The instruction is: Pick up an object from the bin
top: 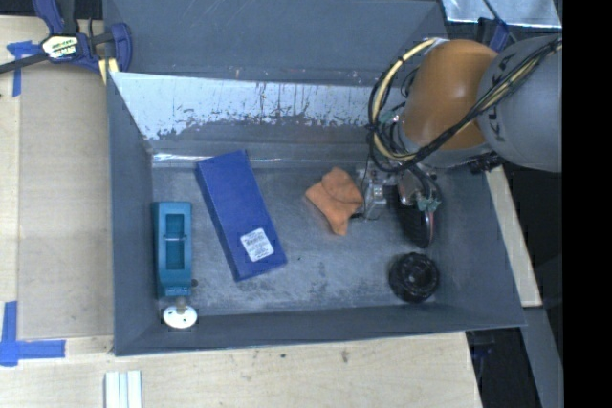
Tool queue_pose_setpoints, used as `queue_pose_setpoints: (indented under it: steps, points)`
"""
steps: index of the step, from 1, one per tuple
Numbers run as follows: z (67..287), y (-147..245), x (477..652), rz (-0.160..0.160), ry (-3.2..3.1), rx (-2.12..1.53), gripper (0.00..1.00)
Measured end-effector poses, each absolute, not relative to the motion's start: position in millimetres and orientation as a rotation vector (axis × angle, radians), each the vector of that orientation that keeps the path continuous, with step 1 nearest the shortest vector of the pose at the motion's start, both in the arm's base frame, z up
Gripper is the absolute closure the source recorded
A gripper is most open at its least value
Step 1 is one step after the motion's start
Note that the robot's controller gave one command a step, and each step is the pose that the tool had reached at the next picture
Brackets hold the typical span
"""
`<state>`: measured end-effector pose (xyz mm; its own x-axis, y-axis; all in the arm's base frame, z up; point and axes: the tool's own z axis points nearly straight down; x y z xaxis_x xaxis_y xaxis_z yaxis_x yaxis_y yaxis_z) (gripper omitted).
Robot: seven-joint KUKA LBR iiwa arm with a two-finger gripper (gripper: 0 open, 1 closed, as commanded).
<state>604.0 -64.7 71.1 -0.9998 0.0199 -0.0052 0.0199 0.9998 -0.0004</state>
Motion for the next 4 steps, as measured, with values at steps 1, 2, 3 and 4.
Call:
queue_pose_setpoints:
  steps: [1,2,3,4]
  points:
    - [71,-65,604.1,-0.001,3.136,0.03,1.0]
    - [192,-56,616.8,-0.001,3.137,-0.014,1.0]
    - [192,-56,616.7,0.0,3.138,-0.014,1.0]
    - [235,-50,613.2,0.0,3.142,-0.003,1.0]
